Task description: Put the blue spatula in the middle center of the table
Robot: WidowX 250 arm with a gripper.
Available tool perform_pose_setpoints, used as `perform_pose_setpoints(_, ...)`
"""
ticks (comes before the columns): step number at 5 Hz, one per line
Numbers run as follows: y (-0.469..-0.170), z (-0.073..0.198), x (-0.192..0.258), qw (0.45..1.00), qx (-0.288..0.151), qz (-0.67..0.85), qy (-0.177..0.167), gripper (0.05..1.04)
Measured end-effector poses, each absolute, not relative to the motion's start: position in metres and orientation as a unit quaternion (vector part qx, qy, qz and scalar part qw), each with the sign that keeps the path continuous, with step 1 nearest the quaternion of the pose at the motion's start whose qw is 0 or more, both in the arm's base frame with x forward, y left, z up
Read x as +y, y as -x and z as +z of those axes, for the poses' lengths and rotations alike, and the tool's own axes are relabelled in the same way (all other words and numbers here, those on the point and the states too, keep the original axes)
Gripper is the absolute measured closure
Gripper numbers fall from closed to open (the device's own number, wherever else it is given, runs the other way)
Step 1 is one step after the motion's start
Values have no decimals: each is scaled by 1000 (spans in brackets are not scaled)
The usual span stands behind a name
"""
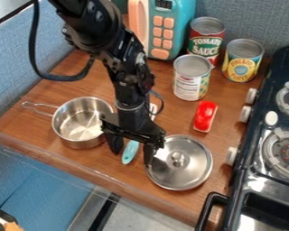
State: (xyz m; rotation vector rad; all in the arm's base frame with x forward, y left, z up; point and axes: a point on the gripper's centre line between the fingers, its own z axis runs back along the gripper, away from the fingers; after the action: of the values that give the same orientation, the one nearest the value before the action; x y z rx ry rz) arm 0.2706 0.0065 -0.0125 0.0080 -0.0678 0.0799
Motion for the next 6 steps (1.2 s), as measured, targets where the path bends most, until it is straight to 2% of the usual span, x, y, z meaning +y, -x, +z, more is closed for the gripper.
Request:
perform_pose_setpoints(2, -273, -16, 7, 999, -31, 41, -1, 661)
perform_pose_setpoints(3, -271, -14, 5, 999, -32, 38, -6, 755)
perform_pose_setpoints(4, -258, -11, 3, 999, -17, 35, -11, 755)
perform_pose_setpoints(6, -257, 24, -7, 997, -15, 73, 11, 755)
